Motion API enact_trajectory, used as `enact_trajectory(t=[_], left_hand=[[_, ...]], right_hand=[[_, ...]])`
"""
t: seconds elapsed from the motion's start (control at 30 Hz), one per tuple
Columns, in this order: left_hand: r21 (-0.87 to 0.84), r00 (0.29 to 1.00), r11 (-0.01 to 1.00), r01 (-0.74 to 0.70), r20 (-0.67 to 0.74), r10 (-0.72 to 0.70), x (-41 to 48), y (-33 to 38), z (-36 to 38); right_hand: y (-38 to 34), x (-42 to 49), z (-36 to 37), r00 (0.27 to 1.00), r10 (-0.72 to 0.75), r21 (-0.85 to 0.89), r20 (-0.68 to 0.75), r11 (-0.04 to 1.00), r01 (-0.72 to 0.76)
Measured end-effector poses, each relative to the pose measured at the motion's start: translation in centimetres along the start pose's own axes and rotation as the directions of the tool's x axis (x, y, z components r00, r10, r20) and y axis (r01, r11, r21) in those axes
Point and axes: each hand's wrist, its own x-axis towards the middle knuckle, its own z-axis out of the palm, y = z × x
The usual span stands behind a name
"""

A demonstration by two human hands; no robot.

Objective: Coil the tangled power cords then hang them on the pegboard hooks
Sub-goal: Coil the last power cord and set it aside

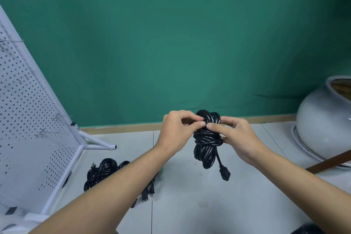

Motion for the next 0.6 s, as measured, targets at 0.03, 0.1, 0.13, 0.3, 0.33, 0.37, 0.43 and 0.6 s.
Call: enact_trajectory(t=[0.03,0.1,0.13,0.3,0.33,0.37,0.43,0.6], left_hand=[[0.014,1.0,1.0,-0.021,0.023,0.021,0.1,-0.1,-0.1],[0.047,0.996,0.996,-0.072,0.052,0.07,0.3,-0.3,-0.2],[0.062,0.995,0.994,-0.094,0.04,0.092,0.3,-0.4,-0.3],[0.11,0.987,0.983,-0.149,-0.046,0.155,0.2,-0.5,-0.3],[0.127,0.984,0.978,-0.163,-0.058,0.171,0.2,-0.6,-0.3],[0.143,0.981,0.974,-0.175,-0.062,0.185,0.2,-0.8,-0.2],[0.199,0.976,0.958,-0.204,-0.035,0.215,0.0,-0.9,0.1],[0.15,0.986,0.977,-0.152,-0.042,0.16,-0.7,-0.3,0.8]], right_hand=[[-0.1,0.1,-0.1,1.0,0.012,0.024,-0.011,1.0,-0.011],[-0.2,0.1,-0.4,1.0,0.016,0.015,-0.012,1.0,-0.016],[-0.1,0.1,-0.3,1.0,0.016,-0.004,0.001,1.0,-0.016],[0.2,-0.1,0.0,0.999,0.044,-0.011,0.027,0.999,-0.044],[0.3,-0.1,0.1,0.999,0.042,-0.016,0.026,0.999,-0.042],[0.4,-0.1,0.1,0.999,0.033,-0.032,0.02,0.999,-0.032],[0.7,0.0,0.1,1.0,0.012,-0.091,0.01,0.996,-0.011],[0.7,0.0,0.0,0.996,0.057,-0.067,0.073,0.996,-0.053]])
